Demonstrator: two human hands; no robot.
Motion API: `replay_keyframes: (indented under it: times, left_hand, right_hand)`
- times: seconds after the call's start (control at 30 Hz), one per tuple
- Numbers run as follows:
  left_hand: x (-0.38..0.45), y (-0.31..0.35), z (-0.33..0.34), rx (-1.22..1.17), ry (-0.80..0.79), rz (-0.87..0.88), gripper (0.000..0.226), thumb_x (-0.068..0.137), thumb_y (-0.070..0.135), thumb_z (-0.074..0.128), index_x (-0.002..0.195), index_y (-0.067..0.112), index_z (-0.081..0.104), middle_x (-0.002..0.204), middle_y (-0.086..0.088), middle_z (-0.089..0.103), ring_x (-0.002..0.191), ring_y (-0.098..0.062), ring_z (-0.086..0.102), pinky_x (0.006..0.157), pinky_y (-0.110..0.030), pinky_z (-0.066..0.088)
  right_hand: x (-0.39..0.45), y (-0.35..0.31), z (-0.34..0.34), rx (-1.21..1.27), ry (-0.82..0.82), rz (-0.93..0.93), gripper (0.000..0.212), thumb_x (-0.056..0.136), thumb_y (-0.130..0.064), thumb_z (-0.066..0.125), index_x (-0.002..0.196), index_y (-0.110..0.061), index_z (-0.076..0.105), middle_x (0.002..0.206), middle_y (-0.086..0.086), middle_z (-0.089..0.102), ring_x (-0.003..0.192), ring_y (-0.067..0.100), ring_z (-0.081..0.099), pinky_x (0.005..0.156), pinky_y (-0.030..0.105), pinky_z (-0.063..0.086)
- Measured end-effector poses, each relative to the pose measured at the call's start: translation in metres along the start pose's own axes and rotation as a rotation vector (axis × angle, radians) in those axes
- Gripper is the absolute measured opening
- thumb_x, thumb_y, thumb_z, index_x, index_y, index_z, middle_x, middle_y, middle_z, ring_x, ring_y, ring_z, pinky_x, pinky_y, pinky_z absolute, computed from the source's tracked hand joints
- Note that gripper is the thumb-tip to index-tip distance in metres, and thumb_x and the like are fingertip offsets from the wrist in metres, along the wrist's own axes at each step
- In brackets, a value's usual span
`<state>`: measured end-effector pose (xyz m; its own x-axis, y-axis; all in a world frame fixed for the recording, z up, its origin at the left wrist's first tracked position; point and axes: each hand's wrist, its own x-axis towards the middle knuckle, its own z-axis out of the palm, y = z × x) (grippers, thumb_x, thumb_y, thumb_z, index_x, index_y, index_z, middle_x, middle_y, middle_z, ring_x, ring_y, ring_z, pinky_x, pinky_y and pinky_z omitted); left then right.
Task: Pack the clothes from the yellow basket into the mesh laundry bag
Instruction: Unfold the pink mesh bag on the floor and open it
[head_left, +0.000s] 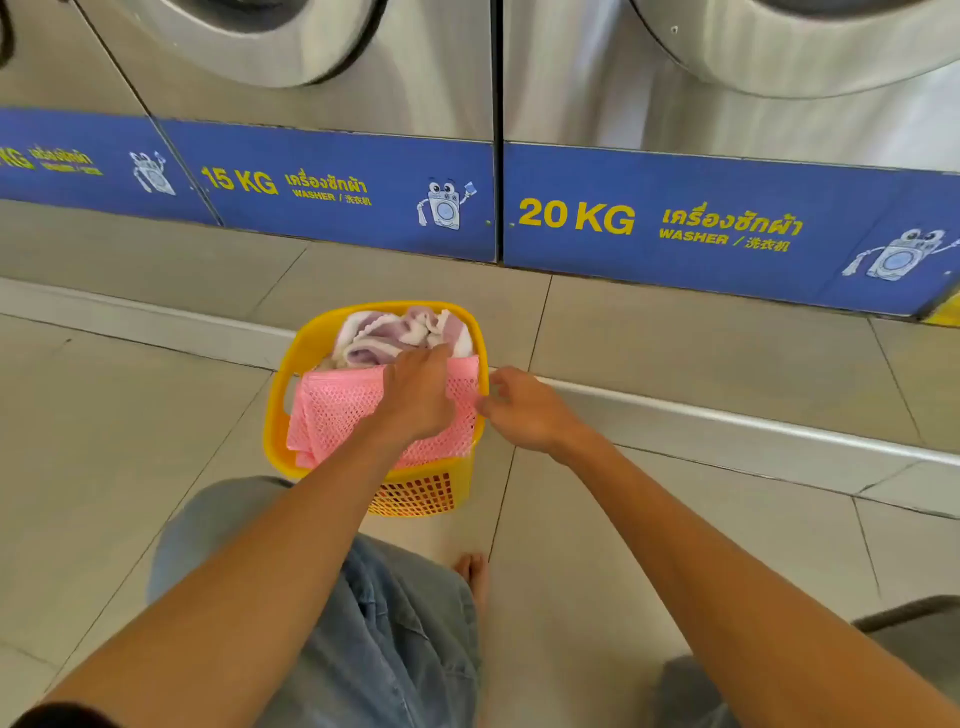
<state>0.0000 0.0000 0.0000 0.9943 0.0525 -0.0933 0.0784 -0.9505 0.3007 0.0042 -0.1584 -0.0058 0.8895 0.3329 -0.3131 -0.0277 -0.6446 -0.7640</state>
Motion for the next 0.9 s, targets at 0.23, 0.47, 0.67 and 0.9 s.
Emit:
replay_keyframes:
  times: [0.23, 0.47, 0.67, 0.9]
  left_hand:
    - [0.0, -0.028, 0.009, 0.097, -0.057, -0.021, 0.077, 0.087, 0.019, 0.066, 0.151, 0.025, 0.024, 0.152, -0.01, 0.032, 0.141, -0.037, 0.023, 0.112, -0.06, 0.019]
    - [0.0, -0.01, 0.001, 0.044, 0.152, 0.081, 0.027, 0.085, 0.031, 0.065, 0.111, 0.025, 0.063, 0.112, -0.005, 0.066, 0.113, -0.034, 0.053, 0.099, -0.05, 0.031]
    - [-0.009, 0.039, -0.017, -0.204, 0.112, 0.319, 0.019, 0.086, 0.029, 0.067, 0.099, 0.023, 0.055, 0.087, -0.005, 0.064, 0.08, -0.029, 0.058, 0.064, -0.04, 0.05]
    - [0.0, 0.085, -0.013, -0.4, 0.02, 0.407, 0.033, 0.081, 0.047, 0.072, 0.107, 0.028, 0.063, 0.099, 0.007, 0.067, 0.087, -0.013, 0.061, 0.068, -0.028, 0.05]
  right_hand:
    - [0.0, -0.007, 0.027, 0.036, 0.076, 0.021, 0.031, 0.095, -0.021, 0.064, 0.123, -0.009, 0.061, 0.112, 0.008, 0.07, 0.113, 0.032, 0.066, 0.089, 0.039, 0.052]
    - [0.004, 0.003, 0.025, 0.205, 0.094, 0.051, 0.041, 0.088, -0.018, 0.072, 0.128, -0.018, 0.063, 0.116, 0.003, 0.073, 0.109, 0.026, 0.069, 0.097, 0.044, 0.057]
    - [-0.008, 0.021, -0.001, 0.584, 0.149, 0.085, 0.032, 0.09, -0.006, 0.07, 0.119, -0.02, 0.072, 0.114, 0.007, 0.078, 0.106, 0.025, 0.074, 0.093, 0.042, 0.061]
    - [-0.047, 0.06, -0.054, 0.881, 0.213, 0.11, 0.04, 0.087, 0.001, 0.06, 0.126, -0.009, 0.066, 0.106, 0.011, 0.074, 0.1, 0.031, 0.071, 0.09, 0.046, 0.058]
